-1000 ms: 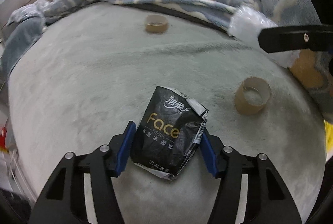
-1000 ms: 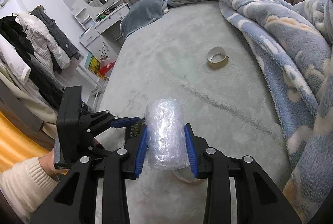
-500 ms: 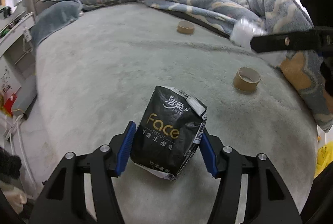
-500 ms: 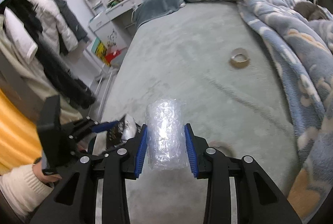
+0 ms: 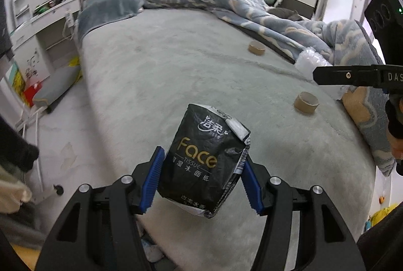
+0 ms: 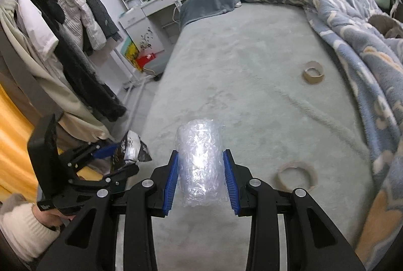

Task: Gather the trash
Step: 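Carry the tissue pack and bubble-wrap roll over the green bin with both grippers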

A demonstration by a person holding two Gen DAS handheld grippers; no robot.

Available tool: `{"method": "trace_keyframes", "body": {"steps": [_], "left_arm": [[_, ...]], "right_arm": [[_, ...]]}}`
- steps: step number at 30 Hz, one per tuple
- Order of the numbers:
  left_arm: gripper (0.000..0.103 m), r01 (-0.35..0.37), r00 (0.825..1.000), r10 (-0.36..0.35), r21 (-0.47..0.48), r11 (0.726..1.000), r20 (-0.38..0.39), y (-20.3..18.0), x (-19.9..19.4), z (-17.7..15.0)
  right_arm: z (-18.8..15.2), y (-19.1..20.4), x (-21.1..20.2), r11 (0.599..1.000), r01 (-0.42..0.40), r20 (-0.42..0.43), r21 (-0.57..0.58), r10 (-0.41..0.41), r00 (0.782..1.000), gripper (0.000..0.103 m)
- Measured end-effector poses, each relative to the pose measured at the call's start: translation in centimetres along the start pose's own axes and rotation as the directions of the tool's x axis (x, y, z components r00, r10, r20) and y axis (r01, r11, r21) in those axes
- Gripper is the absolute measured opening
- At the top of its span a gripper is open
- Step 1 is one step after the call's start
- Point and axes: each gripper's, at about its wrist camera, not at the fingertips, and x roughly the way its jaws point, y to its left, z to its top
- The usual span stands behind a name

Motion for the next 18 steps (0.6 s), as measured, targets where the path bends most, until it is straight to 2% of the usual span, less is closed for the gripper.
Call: {"method": "trace_keyframes", "body": {"steps": [7,10,14,18], "left_arm": [[0.062,-0.041,0.999,0.043,-0.096,0.995,0.010,3.7,-2.9,-1.9],[0.062,-0.084,0.996,0.084,-0.108,0.991,-0.006,5.2,-3.4,-2.7],[0.062,-0.107,0.994,0.106,-0.133,0.985,-0.019,6.8,-4.1,-3.8],[0.062,-0.128,0.991,0.119,-0.186,0.974,-0.060,8.9,-3.8,-5.4]], "right_arm": [[-0.6,2.2,1.4,1.000,-0.020,-0.037,-0.022,0.019,0.999,0.036],[-0.8,3.1,1.9,0.999,-0.033,-0.050,-0.032,0.032,0.998,0.036],[-1.0,4.8,3.0,0.998,-0.040,-0.071,-0.057,0.035,0.997,0.036],[-1.0,7.1,4.2,0.994,-0.080,-0.086,-0.079,0.073,0.994,0.036]]}}
